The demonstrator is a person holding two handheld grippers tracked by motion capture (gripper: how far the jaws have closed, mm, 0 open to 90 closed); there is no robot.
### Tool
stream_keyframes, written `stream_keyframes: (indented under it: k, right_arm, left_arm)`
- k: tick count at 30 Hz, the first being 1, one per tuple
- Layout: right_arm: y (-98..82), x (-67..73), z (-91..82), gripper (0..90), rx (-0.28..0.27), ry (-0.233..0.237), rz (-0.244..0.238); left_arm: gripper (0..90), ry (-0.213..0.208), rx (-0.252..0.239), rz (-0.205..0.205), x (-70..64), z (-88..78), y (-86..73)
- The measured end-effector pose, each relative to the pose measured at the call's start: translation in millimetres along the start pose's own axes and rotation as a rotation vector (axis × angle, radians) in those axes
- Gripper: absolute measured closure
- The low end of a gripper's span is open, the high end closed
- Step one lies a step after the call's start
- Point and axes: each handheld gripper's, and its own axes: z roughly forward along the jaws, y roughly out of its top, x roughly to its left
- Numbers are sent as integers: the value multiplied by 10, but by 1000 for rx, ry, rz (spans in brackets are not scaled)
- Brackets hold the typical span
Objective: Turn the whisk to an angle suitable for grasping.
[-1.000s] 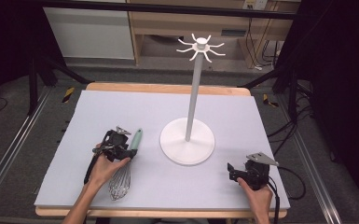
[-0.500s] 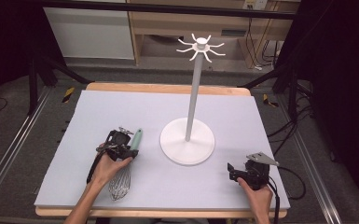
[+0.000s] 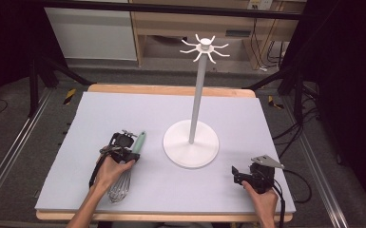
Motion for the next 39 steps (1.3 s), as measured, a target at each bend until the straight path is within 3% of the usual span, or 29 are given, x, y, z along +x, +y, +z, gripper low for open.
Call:
stream_keyframes:
  k: [9,16,21,29,39]
  right_arm:
    - [0,-2,0,76,1,0,-1]
    - [-3,3,8,76,3,5,-1]
    - [-4,-6,9,76,6,7,-6]
    - [-4,-4,11,76,5,11,-7]
    - [-5,4,5,75,9,12,5]
  left_arm:
    - [664,-5,30,43,51,-67,-82]
    - [641,-1,22,75,57,-75,-88]
    - [596,1,28,70,70,-114,-69]
    - [648,-14,72,66,72,-92,-57]
    - [675,-13,88,9,92,-70,-43]
